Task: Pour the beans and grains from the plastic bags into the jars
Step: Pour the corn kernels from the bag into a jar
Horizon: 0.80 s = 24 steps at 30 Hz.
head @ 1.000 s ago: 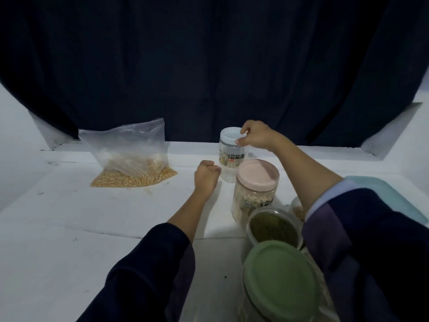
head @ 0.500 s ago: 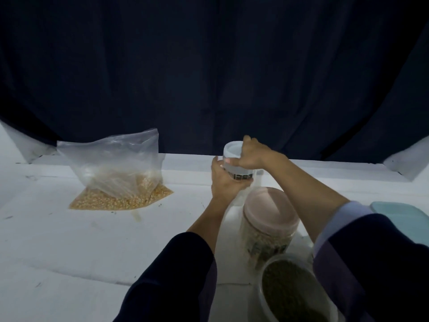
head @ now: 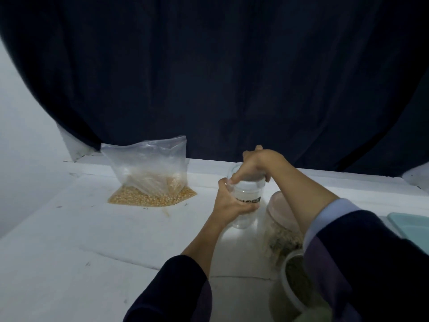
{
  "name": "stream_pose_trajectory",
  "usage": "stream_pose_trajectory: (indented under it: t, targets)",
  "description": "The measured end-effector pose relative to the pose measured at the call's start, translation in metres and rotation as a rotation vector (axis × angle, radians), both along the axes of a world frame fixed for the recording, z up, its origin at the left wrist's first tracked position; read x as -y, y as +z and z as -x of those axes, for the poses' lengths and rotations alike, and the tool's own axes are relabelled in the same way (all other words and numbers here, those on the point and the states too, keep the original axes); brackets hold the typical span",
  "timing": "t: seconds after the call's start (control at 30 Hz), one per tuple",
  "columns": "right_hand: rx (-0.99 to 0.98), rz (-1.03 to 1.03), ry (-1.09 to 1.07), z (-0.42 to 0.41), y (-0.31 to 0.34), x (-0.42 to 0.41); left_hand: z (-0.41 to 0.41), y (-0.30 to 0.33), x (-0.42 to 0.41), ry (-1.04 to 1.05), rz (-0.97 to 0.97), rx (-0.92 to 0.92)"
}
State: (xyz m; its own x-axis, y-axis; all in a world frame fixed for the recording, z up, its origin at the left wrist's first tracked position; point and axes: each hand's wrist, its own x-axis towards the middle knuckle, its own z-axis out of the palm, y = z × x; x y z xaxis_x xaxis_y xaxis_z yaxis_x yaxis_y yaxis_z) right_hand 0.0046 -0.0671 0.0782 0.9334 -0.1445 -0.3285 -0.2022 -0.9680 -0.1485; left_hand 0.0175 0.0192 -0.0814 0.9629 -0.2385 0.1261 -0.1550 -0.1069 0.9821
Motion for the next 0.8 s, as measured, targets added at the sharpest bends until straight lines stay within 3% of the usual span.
stream_pose_trajectory:
  t: [0.13, 0.23, 0.47, 0.63, 0.73, 0.8]
  targets:
    - [-0.052, 0.033, 0.094, 0.020, 0.007, -0.047, 0.027, -0.003, -0.039, 0.123, 0.021, 0.056]
    - [-0.151, -0.069, 0.118, 0.033, 0.008, -0.081, 0.051, -0.003, -0.072, 0.231, 0.021, 0.071]
    - [-0.034, -0.207, 0.229, 0.059, -0.021, -0.168, 0.088, -0.003, -0.164, 0.395, -0.044, 0.102]
    - [0.478, -0.359, 0.189, 0.103, -0.072, -0.218, 0.117, -0.008, -0.207, 0.437, -0.210, 0.195]
    - [0.766, -0.646, -0.047, 0.133, -0.099, -0.238, 0.140, -0.004, -0.218, 0.501, -0.206, 0.216]
    - [0.822, -0.800, -0.145, 0.145, -0.109, -0.246, 0.154, -0.004, -0.219, 0.510, -0.186, 0.205]
